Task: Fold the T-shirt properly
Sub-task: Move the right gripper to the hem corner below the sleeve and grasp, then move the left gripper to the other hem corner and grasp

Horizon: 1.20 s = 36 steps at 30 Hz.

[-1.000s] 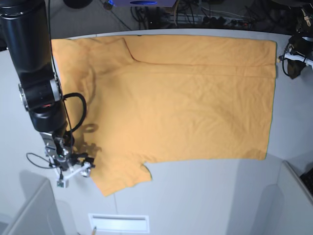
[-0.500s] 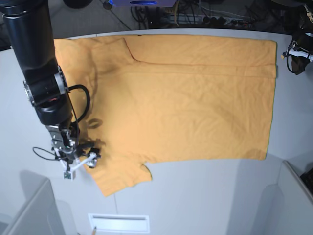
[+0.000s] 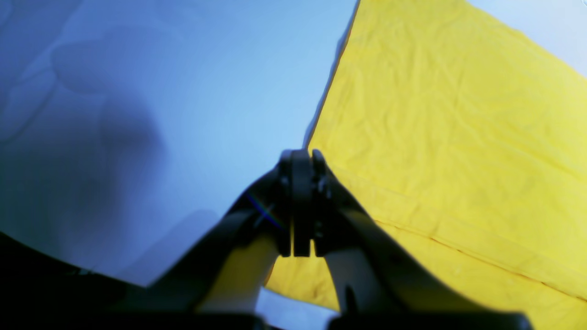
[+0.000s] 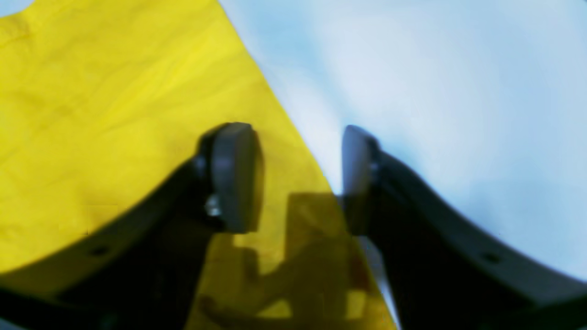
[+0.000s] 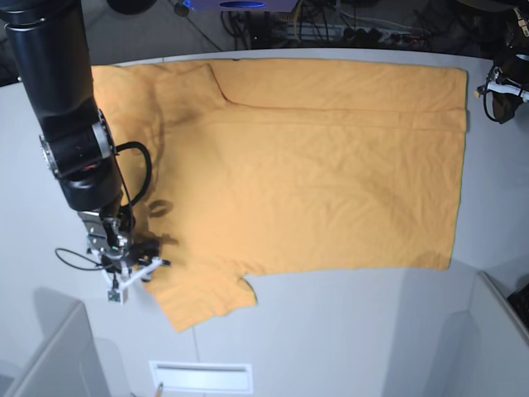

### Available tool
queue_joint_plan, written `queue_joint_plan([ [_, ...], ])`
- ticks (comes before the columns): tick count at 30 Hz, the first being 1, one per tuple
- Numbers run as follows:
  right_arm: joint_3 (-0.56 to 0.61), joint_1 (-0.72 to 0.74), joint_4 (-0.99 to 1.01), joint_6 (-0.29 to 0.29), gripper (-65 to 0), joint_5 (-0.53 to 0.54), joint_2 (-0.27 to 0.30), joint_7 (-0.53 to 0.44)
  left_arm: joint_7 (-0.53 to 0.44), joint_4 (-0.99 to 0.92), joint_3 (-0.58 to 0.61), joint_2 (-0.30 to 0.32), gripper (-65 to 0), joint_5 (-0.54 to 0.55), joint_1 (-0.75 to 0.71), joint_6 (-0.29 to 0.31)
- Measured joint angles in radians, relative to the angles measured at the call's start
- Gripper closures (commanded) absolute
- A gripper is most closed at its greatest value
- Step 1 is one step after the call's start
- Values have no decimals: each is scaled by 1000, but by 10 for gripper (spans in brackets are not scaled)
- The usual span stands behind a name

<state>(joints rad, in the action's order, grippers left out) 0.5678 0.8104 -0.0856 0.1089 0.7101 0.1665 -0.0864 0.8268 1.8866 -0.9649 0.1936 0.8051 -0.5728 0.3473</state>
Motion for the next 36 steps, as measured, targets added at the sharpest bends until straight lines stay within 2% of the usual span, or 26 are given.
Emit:
queue_joint_plan([
  [4, 0, 1, 0, -5, -110, 0, -19, -1, 8, -2, 11, 0, 0, -107, 37, -3],
  [7, 0, 1, -3, -4, 0, 6, -27, -1, 114, -3, 40, -1, 0, -197, 107, 1],
  [16, 0, 10, -4, -4, 0, 5, -39, 17, 328, -5, 43, 0, 0, -415, 430, 1],
  [17, 0, 11, -4, -3, 0, 5, -37, 20, 334, -5, 43, 0, -71, -440, 462, 1],
  [19, 0, 15, -3, -4, 0, 5, -36, 25, 330, -43, 64, 8, -257, -496, 535, 1],
  [21, 0, 20, -3, -4, 0, 3, -32, 31, 338, -137, 135, 44, -413, -544, 601, 2],
  [23, 0, 24, -2, -4, 0, 4, -32, 28, 333, -253, 203, 71, -500, -577, 679, 0],
  [24, 0, 26, -2, -4, 0, 3, -34, 30, 331, -317, 228, 79, -513, -595, 722, 0],
  [26, 0, 26, -2, -3, 0, 3, -39, 27, 315, -455, 255, 87, -499, -621, 811, 2],
  [29, 0, 26, -2, -3, 0, 3, -34, 31, 209, -636, 268, 99, -469, -660, 910, 1],
  [32, 0, 27, -2, -3, 0, 3, -30, 29, 126, -814, 368, 146, -467, -730, 993, -3],
  [36, 0, 28, -2, 1, 0, 3, -23, 30, -18, -1046, 478, 159, -474, -726, 1121, 3],
])
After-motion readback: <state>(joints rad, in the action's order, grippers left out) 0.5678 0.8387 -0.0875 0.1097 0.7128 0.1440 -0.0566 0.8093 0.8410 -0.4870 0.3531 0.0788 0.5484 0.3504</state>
